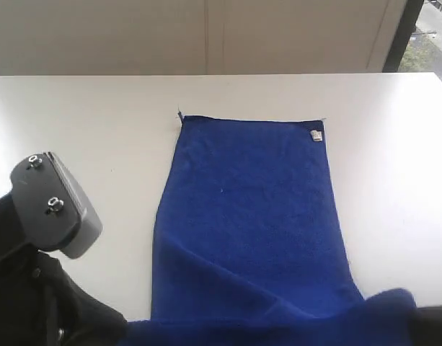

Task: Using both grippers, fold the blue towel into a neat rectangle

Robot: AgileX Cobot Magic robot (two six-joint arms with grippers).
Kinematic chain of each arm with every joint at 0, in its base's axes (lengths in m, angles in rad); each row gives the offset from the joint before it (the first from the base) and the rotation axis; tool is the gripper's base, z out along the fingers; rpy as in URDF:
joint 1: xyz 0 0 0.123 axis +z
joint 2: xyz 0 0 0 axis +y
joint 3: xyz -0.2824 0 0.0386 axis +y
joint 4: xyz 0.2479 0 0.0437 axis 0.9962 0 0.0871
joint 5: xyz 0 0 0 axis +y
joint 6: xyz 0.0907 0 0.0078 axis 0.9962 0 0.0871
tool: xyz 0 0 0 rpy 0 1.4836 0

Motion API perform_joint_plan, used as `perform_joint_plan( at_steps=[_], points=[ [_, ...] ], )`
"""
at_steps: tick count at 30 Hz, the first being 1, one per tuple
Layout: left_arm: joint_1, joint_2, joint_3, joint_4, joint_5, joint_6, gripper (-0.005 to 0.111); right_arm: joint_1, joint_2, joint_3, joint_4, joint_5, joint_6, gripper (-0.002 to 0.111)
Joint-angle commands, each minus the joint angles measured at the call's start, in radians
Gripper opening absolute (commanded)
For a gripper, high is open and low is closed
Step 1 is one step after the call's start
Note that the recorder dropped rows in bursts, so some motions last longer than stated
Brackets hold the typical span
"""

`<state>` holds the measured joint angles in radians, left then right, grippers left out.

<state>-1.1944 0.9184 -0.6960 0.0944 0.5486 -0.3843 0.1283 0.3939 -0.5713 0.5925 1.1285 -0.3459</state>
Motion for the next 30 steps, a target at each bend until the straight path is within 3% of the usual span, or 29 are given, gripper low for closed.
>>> perform_joint_plan(
  at_steps=[1, 7, 11, 17, 21, 25, 28, 30],
  points=[
    [-0.065, -0.062, 0.006, -0.015, 0.014, -0.039, 0.0, 0.004, -0.059, 0.003, -0.006, 0.093, 0.021, 0.0],
    [-0.075, -0.128, 0.006, 0.028, 0.031, -0.042, 0.0, 0.004, -0.067, 0.003, -0.066, 0.053, 0.042, 0.0],
    [-0.075, -0.107, 0.006, 0.351, 0.033, -0.252, 0.0, 0.004, -0.045, 0.003, -0.149, -0.066, 0.106, 0.0],
    [-0.073, -0.048, 0.006, 0.582, 0.004, -0.378, 0.0, 0.004, 0.084, 0.003, -0.163, -0.222, 0.123, 0.0],
    [-0.073, 0.003, 0.006, 0.979, 0.028, -0.65, 0.0, 0.004, 0.228, 0.003, -0.173, -0.387, 0.123, 0.0],
    [-0.073, 0.069, 0.006, 1.233, 0.121, -0.764, 0.0, 0.004, 0.347, 0.003, -0.173, -0.521, 0.123, 0.0],
    [-0.012, 0.138, 0.006, 1.407, 0.097, -0.847, 0.0, 0.004, 0.459, 0.003, -0.173, -0.648, 0.123, 0.0],
    [0.069, 0.193, 0.006, 1.51, 0.018, -0.947, 0.0, 0.004, 0.538, 0.003, -0.176, -0.73, 0.121, 0.0]
  ],
)
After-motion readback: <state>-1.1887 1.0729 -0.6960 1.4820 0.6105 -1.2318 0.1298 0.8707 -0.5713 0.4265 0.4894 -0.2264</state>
